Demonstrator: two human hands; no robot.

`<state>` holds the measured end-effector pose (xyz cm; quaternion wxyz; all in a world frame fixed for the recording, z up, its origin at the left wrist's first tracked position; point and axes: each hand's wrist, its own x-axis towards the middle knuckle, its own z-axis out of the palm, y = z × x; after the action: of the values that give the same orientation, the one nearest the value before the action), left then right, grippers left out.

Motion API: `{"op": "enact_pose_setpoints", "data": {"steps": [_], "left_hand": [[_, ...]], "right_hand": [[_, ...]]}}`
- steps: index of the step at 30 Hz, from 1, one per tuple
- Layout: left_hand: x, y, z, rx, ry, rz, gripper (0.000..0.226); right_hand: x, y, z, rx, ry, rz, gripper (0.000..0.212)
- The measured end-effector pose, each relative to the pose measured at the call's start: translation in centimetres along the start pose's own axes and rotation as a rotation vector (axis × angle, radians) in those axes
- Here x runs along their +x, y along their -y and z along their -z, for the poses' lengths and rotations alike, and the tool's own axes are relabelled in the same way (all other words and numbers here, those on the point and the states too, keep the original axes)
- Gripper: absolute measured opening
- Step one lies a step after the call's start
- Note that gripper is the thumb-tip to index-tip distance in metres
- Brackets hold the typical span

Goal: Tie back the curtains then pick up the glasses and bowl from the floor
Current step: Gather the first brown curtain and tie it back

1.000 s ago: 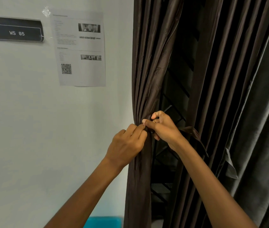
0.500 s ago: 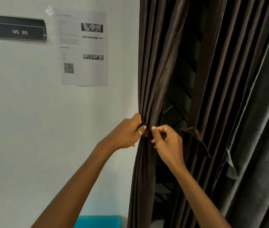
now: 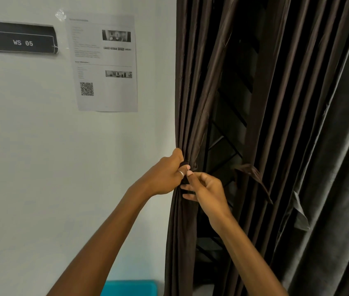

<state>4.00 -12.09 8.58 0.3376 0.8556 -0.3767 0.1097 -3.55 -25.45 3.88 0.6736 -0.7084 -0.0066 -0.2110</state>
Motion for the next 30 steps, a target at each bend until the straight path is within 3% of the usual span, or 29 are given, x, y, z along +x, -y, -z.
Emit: {"op": "enact_pose_setpoints", "data": {"steps": [8,14,18,30], "left_hand": [[-0.1,0.1,0.3,-0.148,-0.004,0.042,0.018],[-1.2,0.5,-1.3,-0.423,-0.329,0.062,0.015],[-1.7,1.0,-2.7,-0.527,-0.384,0.113,0.014],[-1.8,1.3,-3.4,-0.465,-0.44,0.123,0.009]], "right_hand": [[0.6,0.2,1.3,-0.025,0.031,0.038,0.015],[1.4,0.2,2.3,-0.065,0.006,0.068,0.011],[1.8,0.3,2.7,-0.069,0.021,0.063,0.01],[2.7,0.3,3.6,-0.23,-0.064,0.159,0.003]]}}
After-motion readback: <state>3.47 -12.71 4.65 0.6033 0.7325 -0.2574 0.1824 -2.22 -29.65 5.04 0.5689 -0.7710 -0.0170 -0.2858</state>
